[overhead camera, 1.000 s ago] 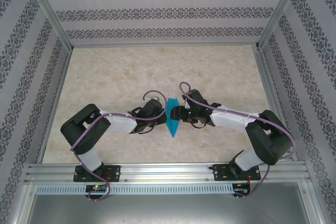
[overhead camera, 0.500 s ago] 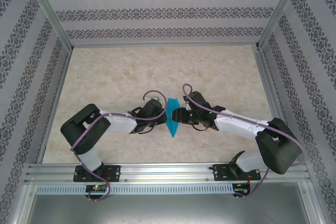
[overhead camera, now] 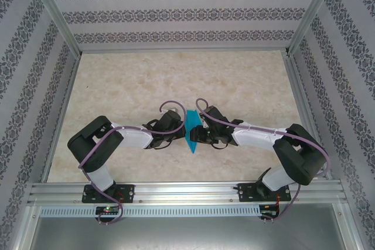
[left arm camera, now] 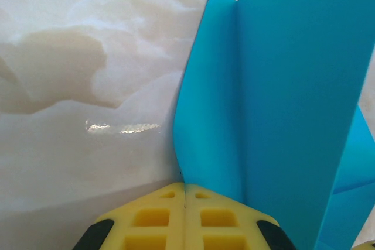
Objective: Fold a paper plane with a square sheet of paper (pick it up from the middle)
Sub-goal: Move a paper plane to the center of the table.
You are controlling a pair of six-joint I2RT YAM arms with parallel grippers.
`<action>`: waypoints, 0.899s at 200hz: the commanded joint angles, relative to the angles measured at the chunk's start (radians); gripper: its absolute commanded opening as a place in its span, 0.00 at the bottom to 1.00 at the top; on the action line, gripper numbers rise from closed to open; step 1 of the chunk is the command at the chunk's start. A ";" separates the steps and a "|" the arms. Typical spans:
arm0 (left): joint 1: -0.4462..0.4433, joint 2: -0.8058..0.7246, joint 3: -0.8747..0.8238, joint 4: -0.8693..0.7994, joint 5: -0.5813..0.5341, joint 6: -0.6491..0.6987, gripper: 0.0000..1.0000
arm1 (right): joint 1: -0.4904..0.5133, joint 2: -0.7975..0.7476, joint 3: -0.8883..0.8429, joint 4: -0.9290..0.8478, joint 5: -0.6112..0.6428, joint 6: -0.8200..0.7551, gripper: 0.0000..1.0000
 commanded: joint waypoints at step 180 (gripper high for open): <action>0.010 -0.013 -0.005 0.028 0.009 -0.006 0.00 | 0.027 0.012 0.027 0.009 0.012 0.031 0.43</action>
